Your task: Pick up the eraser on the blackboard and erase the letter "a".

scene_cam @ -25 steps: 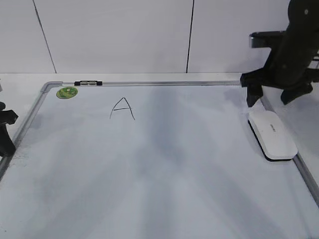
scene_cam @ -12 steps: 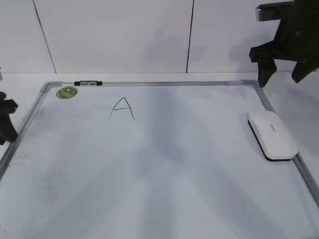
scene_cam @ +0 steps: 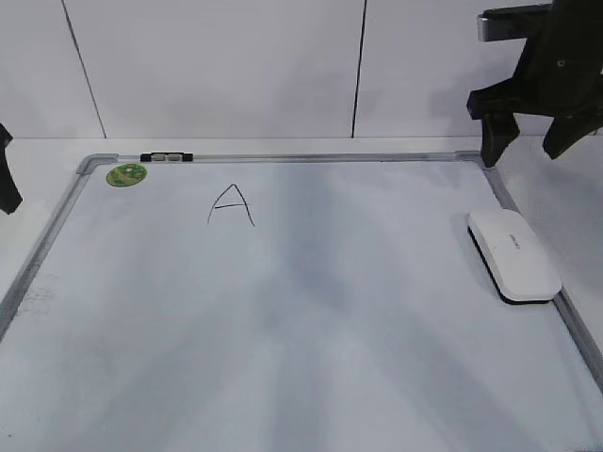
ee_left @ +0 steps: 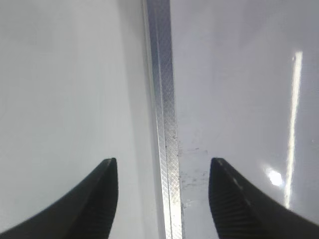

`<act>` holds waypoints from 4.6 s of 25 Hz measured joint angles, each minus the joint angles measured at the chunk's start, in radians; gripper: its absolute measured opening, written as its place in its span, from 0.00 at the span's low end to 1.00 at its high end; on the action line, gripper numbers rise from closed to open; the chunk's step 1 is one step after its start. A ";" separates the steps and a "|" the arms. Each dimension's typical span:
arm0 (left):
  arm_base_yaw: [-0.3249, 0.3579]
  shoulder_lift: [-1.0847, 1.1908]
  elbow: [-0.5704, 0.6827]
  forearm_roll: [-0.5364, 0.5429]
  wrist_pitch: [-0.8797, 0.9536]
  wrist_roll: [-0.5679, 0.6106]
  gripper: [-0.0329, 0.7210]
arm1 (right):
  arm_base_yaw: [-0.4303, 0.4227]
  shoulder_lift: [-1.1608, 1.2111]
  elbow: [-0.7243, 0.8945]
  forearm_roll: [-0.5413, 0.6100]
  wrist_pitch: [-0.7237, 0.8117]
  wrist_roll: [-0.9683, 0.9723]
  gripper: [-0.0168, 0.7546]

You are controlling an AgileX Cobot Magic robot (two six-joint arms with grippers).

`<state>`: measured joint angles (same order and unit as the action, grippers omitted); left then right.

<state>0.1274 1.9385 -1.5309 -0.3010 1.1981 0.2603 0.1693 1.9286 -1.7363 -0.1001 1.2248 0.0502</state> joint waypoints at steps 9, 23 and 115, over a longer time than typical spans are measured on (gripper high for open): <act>0.000 -0.180 -0.006 0.057 0.020 -0.045 0.62 | 0.006 -0.040 0.000 0.067 0.001 -0.028 0.79; 0.000 -0.464 -0.006 0.062 0.040 -0.059 0.62 | 0.006 -0.260 0.036 0.067 0.020 -0.029 0.79; -0.103 -1.362 1.022 0.100 -0.101 -0.076 0.57 | 0.006 -1.540 1.232 -0.044 -0.085 0.023 0.79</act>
<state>0.0246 0.5766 -0.5085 -0.2011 1.0968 0.1845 0.1753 0.3891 -0.5041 -0.1440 1.1393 0.0728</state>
